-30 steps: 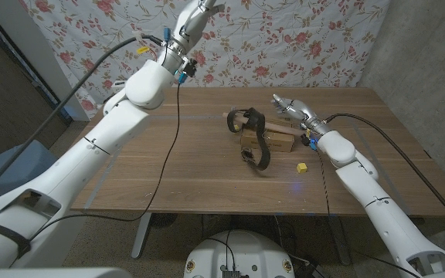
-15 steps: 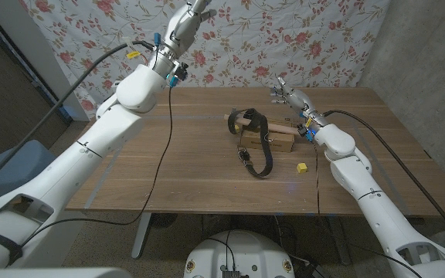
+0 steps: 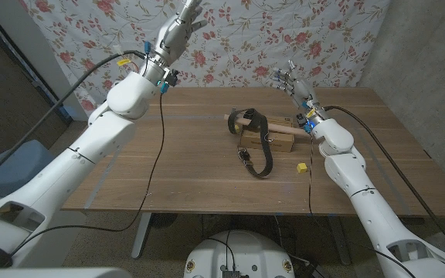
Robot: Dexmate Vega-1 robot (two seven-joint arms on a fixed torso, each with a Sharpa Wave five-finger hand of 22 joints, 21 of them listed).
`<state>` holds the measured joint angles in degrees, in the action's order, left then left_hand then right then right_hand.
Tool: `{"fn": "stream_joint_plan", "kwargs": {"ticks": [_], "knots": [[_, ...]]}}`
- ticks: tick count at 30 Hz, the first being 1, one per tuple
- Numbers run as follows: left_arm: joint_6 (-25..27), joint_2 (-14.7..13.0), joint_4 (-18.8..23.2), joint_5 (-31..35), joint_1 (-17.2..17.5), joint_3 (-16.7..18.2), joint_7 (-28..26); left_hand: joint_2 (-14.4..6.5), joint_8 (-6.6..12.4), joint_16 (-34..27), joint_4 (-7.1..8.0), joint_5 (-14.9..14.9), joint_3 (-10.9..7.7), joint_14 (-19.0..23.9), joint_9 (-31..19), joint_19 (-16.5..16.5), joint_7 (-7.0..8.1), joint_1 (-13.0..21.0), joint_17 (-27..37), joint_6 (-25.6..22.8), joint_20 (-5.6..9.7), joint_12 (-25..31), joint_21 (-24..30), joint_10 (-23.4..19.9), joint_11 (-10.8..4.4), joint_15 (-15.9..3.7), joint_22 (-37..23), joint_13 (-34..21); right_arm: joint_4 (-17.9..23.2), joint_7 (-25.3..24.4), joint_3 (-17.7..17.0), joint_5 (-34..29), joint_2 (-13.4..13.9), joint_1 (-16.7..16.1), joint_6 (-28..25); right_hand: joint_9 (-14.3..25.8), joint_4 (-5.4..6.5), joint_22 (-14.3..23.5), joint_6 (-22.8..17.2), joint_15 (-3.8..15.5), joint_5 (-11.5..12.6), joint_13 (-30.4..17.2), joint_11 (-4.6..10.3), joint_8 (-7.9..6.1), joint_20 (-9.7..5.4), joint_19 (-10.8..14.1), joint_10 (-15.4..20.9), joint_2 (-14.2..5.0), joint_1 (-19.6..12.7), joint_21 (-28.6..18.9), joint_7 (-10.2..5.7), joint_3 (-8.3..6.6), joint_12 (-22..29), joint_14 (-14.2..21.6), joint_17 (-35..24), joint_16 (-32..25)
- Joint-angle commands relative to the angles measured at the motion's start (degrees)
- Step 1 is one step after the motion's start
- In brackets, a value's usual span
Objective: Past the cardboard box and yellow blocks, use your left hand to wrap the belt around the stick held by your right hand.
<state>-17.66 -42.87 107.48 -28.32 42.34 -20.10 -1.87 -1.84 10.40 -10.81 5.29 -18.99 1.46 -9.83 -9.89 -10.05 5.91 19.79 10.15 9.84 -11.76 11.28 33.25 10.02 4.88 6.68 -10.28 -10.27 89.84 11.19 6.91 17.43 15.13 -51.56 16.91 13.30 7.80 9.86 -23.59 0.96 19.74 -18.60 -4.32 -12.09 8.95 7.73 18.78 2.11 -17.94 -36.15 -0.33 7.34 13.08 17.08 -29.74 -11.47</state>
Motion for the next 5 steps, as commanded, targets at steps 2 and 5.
{"fn": "stream_joint_plan", "kwargs": {"ticks": [2,5], "knots": [[8.82,1.86,-3.79,-5.99,5.64,0.13,-3.04,-1.58,0.05,-0.05,0.67,-0.27,0.13,-6.40,-0.06,-8.26,-1.49,-0.05,0.07,6.42,-0.24,0.16,-0.67,7.06,1.09,1.56,-0.19,-0.10,-2.72,-2.23,-0.80,2.64,-2.38,3.37,4.40,-0.14,-0.35,0.11,-0.68,-0.07,0.59,0.22,-0.21,-0.26,-2.02,0.44,0.62,-0.37,-0.23,0.40,0.06,0.16,-0.12,0.54,0.51,-0.25],[10.23,3.97,-6.65,-4.91,7.43,-0.93,-6.02,-2.34,-0.22,0.23,0.87,-0.28,0.07,-7.27,-0.07,-9.67,-2.39,-0.11,0.11,7.30,-0.16,-0.21,-1.53,8.12,1.52,1.68,-0.25,-0.12,-4.15,-1.57,-0.49,2.31,-2.34,4.42,6.00,-0.20,-0.39,0.11,-0.80,-0.03,0.60,0.32,-0.15,-0.29,-2.44,0.47,0.62,-0.46,-0.29,0.54,0.13,0.18,-0.19,0.43,0.72,-0.20]]}}
